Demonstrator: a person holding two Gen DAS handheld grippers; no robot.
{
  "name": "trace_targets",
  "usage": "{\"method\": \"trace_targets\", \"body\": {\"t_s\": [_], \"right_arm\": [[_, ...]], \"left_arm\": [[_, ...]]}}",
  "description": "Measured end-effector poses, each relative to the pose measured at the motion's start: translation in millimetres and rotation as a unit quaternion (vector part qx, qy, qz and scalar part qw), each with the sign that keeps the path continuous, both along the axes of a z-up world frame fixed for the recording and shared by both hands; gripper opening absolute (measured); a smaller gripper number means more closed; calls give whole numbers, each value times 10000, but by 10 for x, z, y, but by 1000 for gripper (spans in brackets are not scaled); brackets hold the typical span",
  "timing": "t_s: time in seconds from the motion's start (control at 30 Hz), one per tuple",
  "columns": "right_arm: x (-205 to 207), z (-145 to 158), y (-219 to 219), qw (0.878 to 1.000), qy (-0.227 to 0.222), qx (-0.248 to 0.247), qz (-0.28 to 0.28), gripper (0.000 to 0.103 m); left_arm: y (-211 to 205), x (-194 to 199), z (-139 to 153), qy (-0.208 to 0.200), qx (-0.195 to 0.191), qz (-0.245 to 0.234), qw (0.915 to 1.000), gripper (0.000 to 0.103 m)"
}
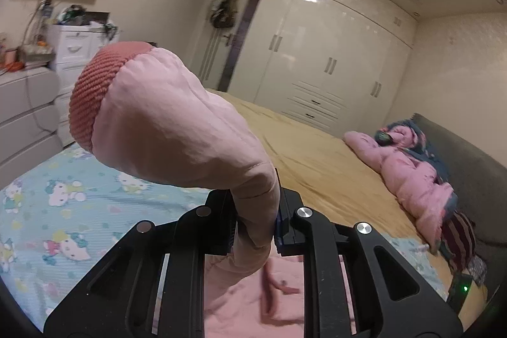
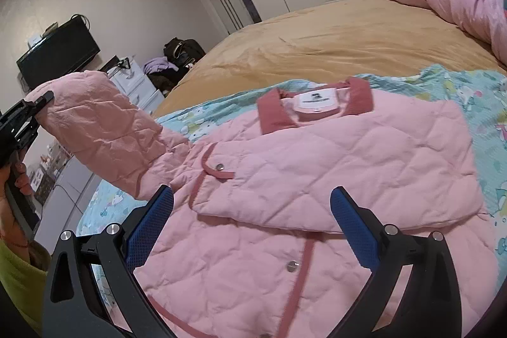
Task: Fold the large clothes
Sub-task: 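Grasp the sleeve cuff with the left tool and lift it across, then lay the sleeve on the jacket front and open the left tool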
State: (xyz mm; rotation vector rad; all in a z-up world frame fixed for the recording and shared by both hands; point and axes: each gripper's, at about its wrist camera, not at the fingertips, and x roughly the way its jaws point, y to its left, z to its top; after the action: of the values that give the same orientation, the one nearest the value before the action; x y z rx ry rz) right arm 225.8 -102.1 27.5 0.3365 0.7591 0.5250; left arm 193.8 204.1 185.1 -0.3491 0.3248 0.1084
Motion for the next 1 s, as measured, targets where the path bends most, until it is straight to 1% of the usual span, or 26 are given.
{"method": "trace_targets", "body": {"t_s": [0.07,0.2,0.33,0.47,0.6,0.67,0.83,0.9,1.0], "right_arm": [[-9,-15,-119,9999,8,47,-88,99],[-7,-70,-391,9994,40,173,-304,99],[1,-145,-616,9982,120,277,-518,99],[-8,-234,-854,9963,208,386,-740,99],[-15,-321,-1107,9937,318,434,-987,99],[-18,-355,-1222,9922,354,452,-1107,99],[-19,-434,-1503,9880,452,423,-1414,99],[-20,-471,-1586,9864,507,418,-1510,99],[-14,-525,-1695,9837,597,456,-1636,99]], "left_arm": [[-142,33,-9,2,-1,-138,9999,11],[-549,134,-87,65,190,-484,9986,11],[-917,236,-251,234,249,-836,9959,11],[-1376,374,-498,511,515,-1276,9892,11],[-1783,467,-837,825,736,-1726,9788,11],[-1923,498,-990,982,806,-1894,9736,11],[-2315,561,-1442,1412,1196,-2303,9554,11],[-2441,579,-1640,1635,1426,-2437,9453,11],[-2604,569,-1890,1808,1791,-2604,9314,11]]}}
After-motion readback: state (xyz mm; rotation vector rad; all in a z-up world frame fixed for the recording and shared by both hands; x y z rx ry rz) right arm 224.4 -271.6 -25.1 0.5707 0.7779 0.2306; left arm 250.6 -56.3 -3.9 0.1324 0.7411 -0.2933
